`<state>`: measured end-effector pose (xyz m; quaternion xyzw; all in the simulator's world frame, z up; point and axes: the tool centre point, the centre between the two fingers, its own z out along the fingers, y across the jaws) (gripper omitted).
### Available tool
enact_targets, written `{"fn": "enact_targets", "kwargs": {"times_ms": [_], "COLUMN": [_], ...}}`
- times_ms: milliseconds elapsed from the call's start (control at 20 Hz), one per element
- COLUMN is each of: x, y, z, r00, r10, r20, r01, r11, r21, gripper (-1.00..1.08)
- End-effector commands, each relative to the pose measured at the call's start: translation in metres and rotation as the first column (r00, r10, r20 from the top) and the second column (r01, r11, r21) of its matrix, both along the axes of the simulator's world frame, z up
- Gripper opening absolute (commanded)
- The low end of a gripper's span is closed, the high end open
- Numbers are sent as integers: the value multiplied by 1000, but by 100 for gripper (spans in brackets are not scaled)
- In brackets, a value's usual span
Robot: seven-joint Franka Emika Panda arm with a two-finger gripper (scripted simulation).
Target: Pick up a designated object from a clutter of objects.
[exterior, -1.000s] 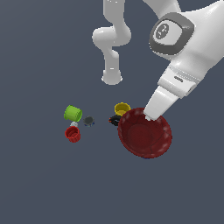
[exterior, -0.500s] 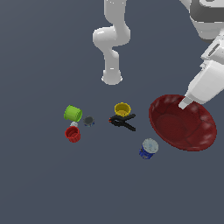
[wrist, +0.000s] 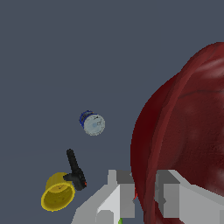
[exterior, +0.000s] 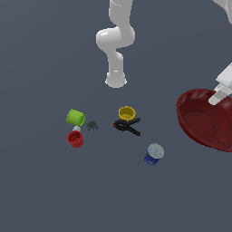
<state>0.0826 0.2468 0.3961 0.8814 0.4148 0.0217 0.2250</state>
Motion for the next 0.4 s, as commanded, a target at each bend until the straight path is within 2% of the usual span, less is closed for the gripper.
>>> {"fn": "enact_targets", "kwargs": {"times_ms": [0,350], "x": [1,2], "y": [5,11], "z": [6,11], "r00": [1000,1000], "r10": [-1,-1], "r20": [3,4], "r01": [1,1], "r11": [1000,1000], "r21": [0,-1], "gripper": [-100,-100]}}
